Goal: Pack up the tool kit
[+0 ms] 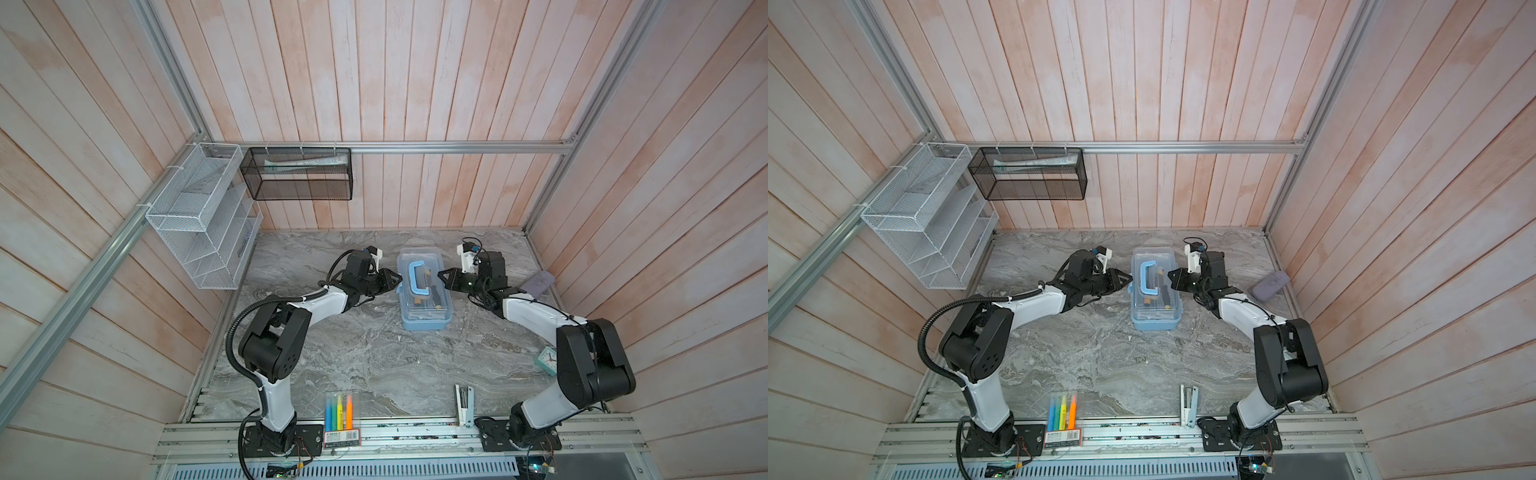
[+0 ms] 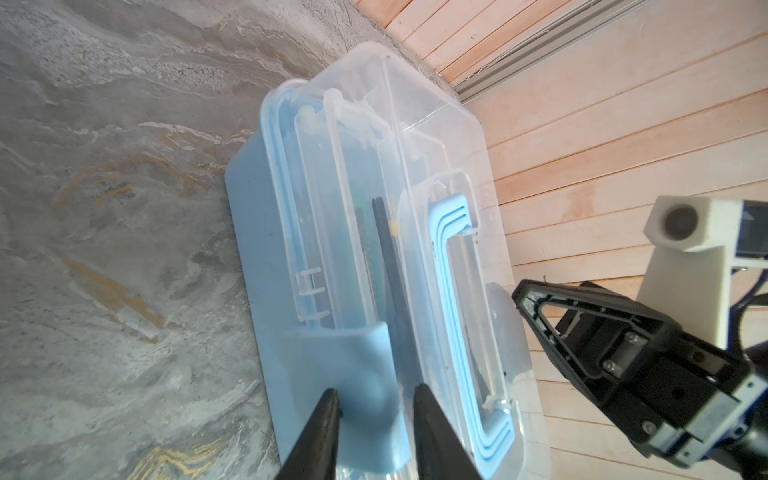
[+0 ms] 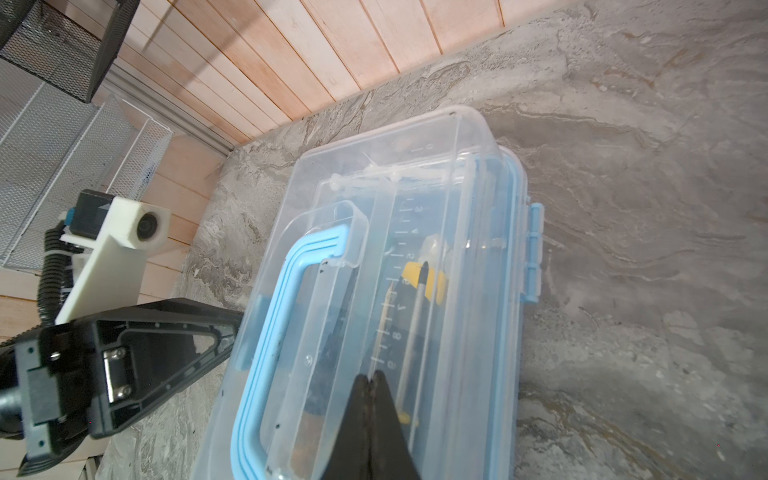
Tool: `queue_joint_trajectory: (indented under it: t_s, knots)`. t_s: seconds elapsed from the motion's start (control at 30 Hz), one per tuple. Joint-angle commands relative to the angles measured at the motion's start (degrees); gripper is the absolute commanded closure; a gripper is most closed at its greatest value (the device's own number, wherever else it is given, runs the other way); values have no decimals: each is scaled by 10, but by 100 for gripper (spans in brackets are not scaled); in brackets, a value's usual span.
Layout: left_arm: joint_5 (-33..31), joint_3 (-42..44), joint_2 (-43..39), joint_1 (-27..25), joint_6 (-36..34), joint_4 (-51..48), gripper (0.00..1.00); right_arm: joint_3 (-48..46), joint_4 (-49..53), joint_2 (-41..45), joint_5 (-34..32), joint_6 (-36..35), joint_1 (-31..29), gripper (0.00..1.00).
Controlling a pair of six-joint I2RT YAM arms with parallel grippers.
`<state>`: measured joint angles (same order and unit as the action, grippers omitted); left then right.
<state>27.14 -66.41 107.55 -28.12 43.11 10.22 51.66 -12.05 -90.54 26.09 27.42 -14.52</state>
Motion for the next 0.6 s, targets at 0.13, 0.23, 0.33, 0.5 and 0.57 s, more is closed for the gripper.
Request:
queue_joint_trajectory:
  t_s: [0.13, 0.23, 0.33, 0.5, 0.57]
  knots:
    - [5, 7, 1, -2, -9, -2, 70, 3, 37, -22, -1, -1, 0, 100]
    - [-9, 4, 1, -3, -15, -18, 69, 3, 37, -23, -1, -1, 0, 100]
    - [-23, -2, 4, -1, -22, -32, 69, 4, 38, -28, -1, 0, 0, 100]
    - [-21, -11, 17, -2, -28, -34, 69, 7, 39, -31, 0, 0, -1, 100]
    - [-18, -12, 23, -2, -26, -29, 71, 8, 39, -33, -1, 0, -1, 100]
